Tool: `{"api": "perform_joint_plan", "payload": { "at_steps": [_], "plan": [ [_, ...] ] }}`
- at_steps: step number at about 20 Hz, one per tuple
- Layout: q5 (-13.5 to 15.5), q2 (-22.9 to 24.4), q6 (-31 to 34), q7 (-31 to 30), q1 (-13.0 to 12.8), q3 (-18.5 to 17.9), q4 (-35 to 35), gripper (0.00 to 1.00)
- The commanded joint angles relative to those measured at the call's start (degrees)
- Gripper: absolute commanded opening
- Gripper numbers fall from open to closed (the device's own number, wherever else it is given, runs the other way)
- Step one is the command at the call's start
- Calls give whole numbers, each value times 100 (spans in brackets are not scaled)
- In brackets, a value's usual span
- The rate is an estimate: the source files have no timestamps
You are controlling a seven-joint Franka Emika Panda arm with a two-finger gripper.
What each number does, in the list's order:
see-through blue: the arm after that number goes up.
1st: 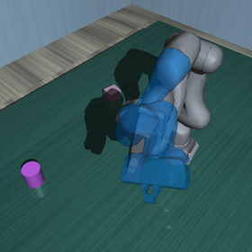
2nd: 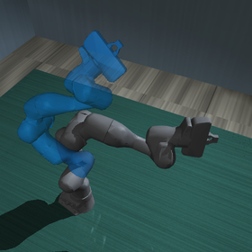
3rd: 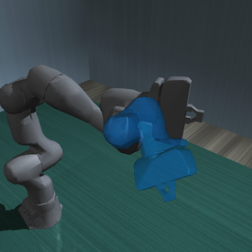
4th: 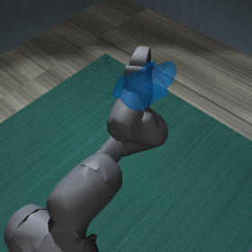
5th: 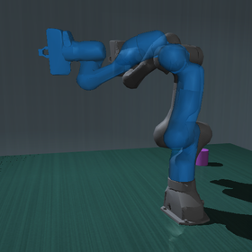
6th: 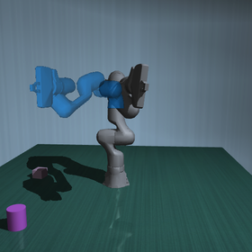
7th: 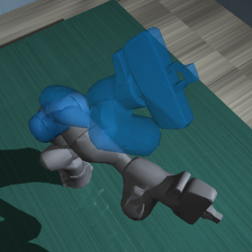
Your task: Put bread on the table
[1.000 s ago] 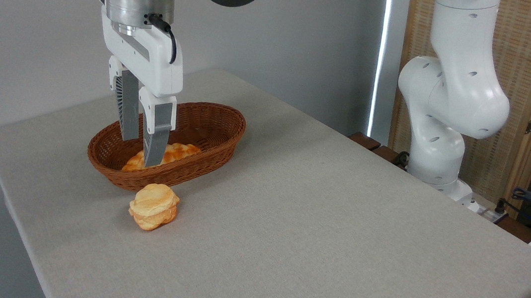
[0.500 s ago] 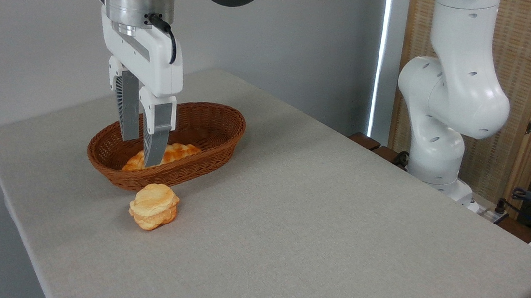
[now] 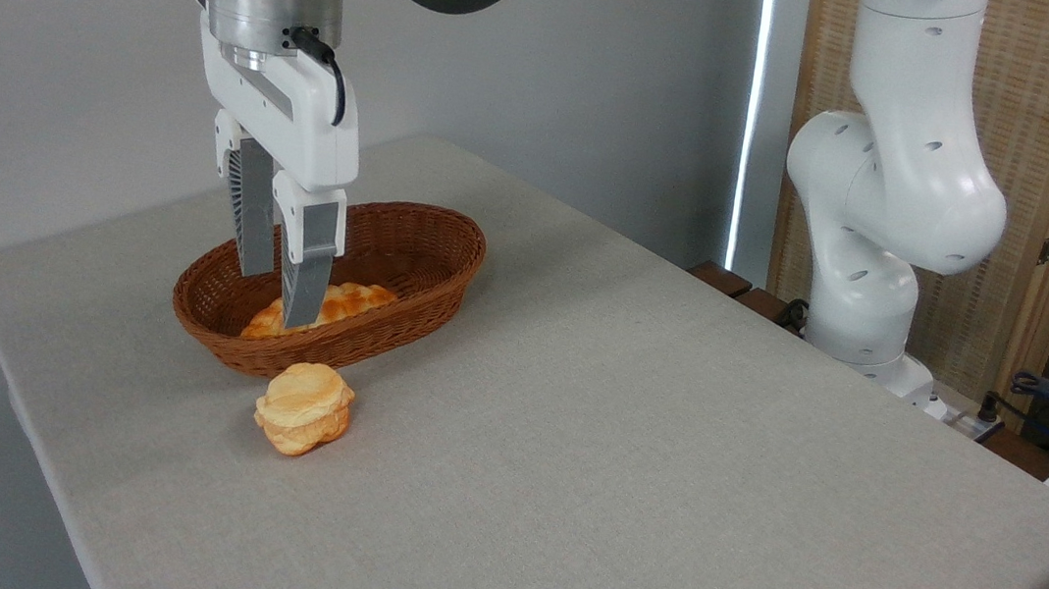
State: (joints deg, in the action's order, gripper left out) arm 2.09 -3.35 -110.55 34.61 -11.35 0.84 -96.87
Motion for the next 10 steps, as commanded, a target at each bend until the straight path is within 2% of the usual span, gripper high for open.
{"api": "perform_joint_plan", "payload": {
  "at_steps": [1,3,8,10],
  "plan": [
    [46,-16,139,-95,-16,21,46,100],
    [72,-34,130,-95,-112,118,-7,100],
    [116,-192,-1,-104,-131,522,-104,100],
    [370,-219,-2,-104,-131,767,-165,100]
  ]
}}
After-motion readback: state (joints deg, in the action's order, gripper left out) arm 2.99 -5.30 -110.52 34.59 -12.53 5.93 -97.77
